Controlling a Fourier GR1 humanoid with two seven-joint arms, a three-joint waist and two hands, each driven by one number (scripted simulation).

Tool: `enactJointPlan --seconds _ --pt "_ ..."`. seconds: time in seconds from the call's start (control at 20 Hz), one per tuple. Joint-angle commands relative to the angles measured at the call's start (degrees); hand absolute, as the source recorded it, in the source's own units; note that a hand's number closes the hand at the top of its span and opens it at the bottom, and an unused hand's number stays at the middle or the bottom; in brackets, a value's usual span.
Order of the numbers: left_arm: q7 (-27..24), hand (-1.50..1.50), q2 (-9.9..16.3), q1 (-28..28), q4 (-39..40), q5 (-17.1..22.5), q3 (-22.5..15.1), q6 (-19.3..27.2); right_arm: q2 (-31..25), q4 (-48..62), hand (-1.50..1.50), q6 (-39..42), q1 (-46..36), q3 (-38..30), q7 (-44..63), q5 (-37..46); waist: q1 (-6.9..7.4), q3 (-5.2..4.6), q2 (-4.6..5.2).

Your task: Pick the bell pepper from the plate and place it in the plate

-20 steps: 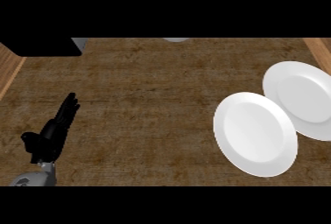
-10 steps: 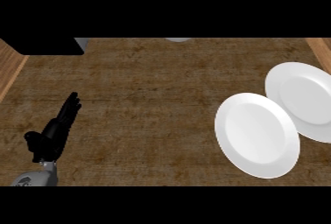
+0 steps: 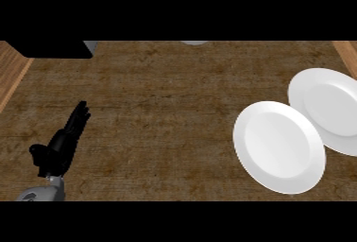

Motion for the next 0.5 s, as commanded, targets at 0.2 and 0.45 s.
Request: enactJointPlan --seconds 0.2,0.45 --pt "-0.4 0.00 0.7 -1.1 2.1 1.1 2.2 -1.8 5.8 15.2 1.50 -6.6 -13.9 6.5 0.2 5.9 -0.24 0.00 -0.02" --pt "-0.8 0.00 1.3 -4.2 3.4 0.5 1.9 -2.5 6.9 28.9 -1.50 -12.9 -21.3 -1.3 -3.5 0.3 0.43 0.09 0.41"
